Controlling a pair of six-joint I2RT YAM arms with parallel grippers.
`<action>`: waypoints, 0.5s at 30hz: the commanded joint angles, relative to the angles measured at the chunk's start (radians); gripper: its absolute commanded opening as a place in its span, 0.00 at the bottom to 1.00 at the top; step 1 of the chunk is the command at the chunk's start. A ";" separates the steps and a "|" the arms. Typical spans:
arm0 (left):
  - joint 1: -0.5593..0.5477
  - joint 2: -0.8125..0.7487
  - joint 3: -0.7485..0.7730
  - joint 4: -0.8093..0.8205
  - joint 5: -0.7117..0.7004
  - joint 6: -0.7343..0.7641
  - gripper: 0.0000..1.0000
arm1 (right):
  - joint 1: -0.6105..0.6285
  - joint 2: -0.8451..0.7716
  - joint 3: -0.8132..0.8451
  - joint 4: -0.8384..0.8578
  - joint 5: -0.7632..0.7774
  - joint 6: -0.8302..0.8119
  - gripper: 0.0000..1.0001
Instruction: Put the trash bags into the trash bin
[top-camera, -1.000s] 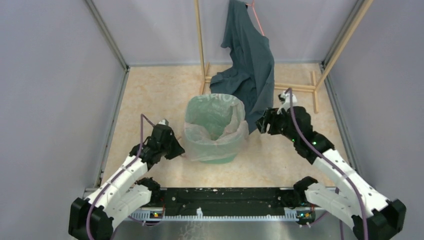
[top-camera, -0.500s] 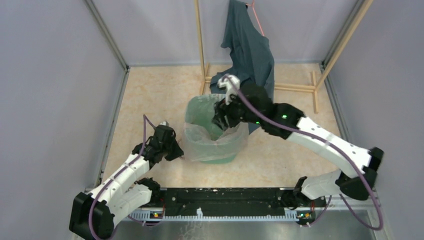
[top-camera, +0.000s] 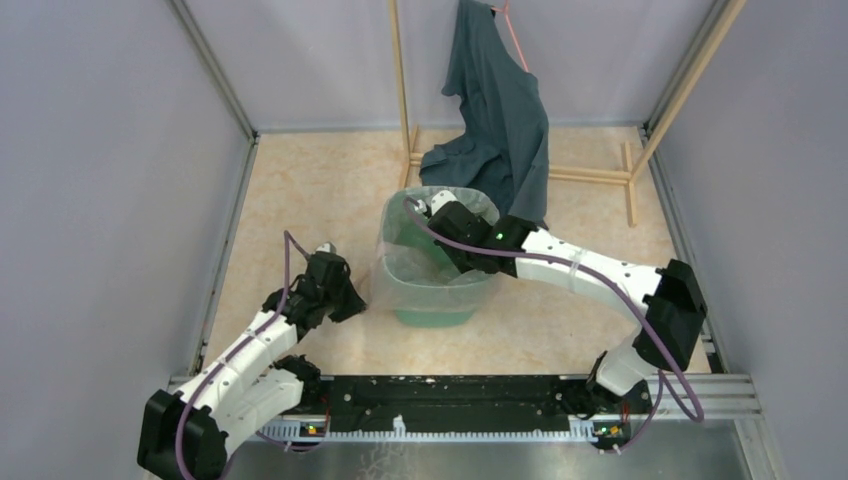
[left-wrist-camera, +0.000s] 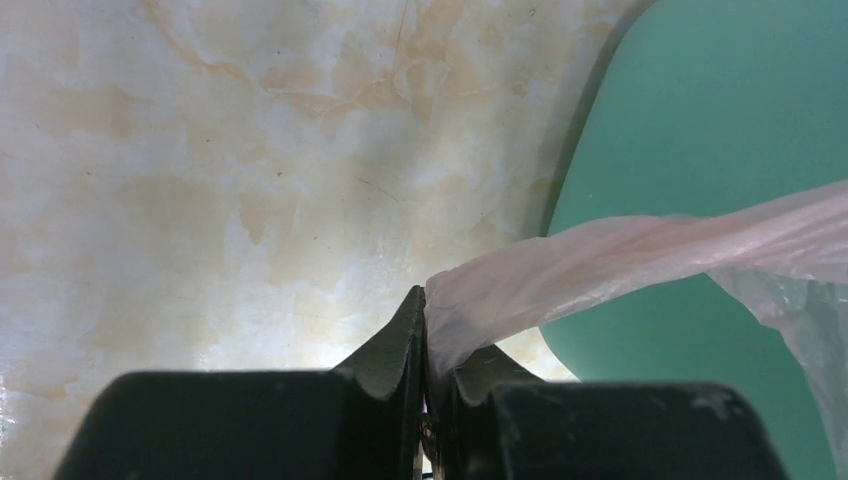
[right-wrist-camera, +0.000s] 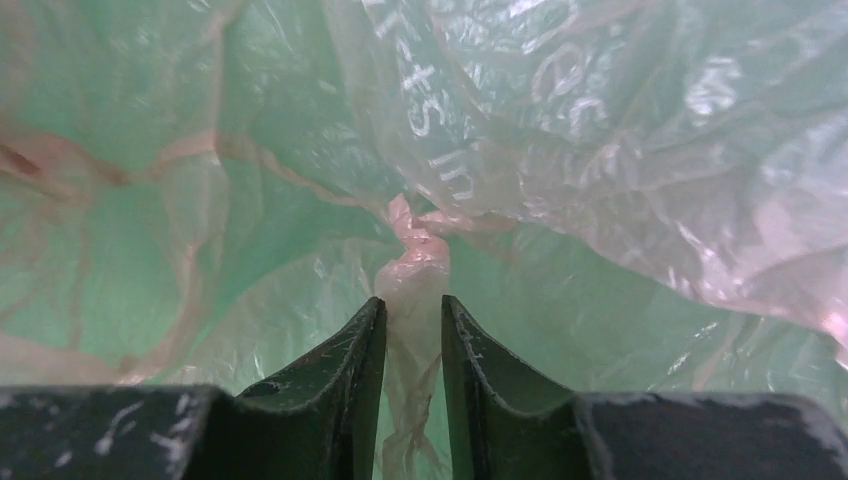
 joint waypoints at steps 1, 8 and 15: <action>0.004 -0.003 -0.018 0.015 -0.004 -0.005 0.11 | 0.009 0.036 0.069 -0.058 0.114 0.005 0.27; 0.004 -0.004 -0.020 0.015 0.001 -0.006 0.11 | 0.044 0.001 0.080 0.133 -0.095 0.016 0.39; 0.004 -0.020 -0.019 0.010 0.007 -0.010 0.11 | 0.044 0.118 -0.010 0.363 -0.102 0.055 0.40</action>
